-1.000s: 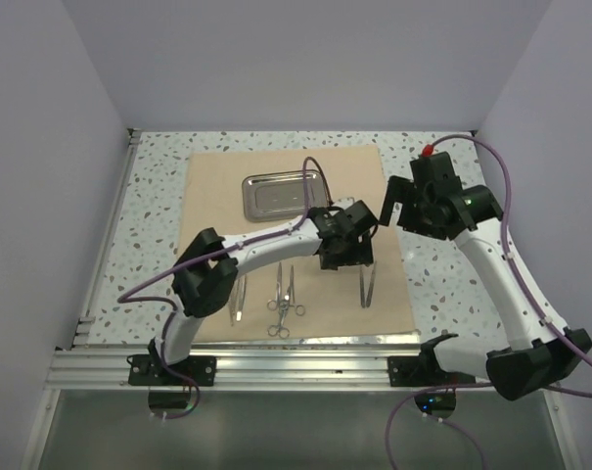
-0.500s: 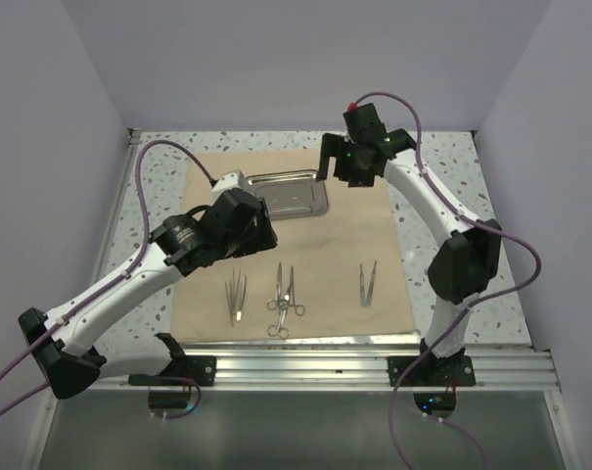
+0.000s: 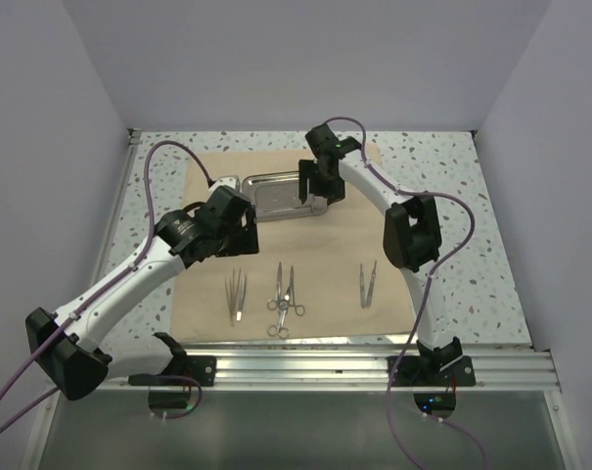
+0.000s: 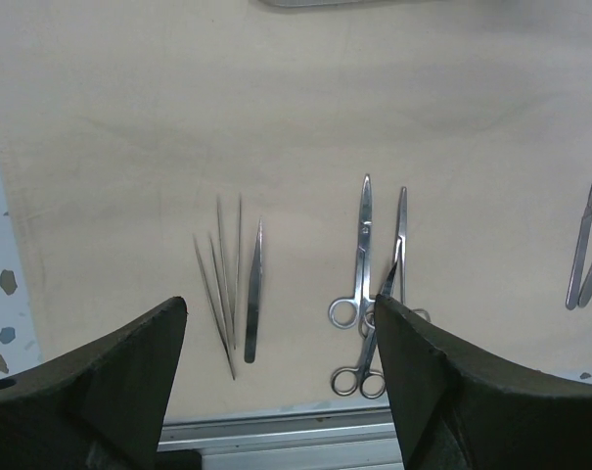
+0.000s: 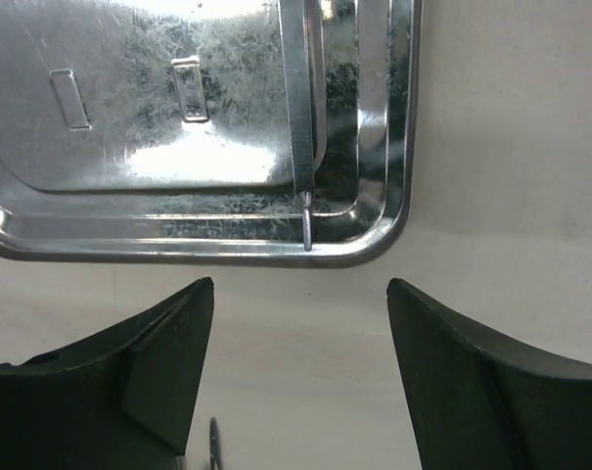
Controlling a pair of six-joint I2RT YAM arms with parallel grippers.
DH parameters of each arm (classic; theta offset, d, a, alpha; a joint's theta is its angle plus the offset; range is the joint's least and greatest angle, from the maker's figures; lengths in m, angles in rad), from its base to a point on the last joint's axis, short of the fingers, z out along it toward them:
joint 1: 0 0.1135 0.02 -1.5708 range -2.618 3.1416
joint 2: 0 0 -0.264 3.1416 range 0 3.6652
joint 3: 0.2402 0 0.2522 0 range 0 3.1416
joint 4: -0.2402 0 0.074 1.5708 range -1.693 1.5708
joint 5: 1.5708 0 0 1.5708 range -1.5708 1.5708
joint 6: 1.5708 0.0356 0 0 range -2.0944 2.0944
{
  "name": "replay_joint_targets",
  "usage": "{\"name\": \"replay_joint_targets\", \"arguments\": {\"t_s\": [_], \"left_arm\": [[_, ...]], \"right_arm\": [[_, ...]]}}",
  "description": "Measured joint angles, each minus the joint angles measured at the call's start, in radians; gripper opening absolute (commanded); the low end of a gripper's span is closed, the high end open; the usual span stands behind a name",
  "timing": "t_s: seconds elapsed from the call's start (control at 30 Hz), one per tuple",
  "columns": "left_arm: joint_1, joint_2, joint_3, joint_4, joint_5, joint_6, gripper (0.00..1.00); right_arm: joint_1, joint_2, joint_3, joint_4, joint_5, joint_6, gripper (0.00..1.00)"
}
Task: Open and lay out the surgical kit
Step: Pick up the medical item from the container.
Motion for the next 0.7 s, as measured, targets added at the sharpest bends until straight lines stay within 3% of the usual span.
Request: {"name": "replay_joint_targets", "arguments": {"t_s": [0.33,0.7], "left_arm": [[0.053,0.01,0.0,0.009,0.014,0.029,0.8],[0.063,0.035,-0.001,0.016,0.021,0.028,0.8]], "right_arm": [[0.0,0.092,0.032,0.039,-0.012,-0.011,0.69],[0.005,0.148,0.076,0.073,-0.022,-0.034,0.55]]}}
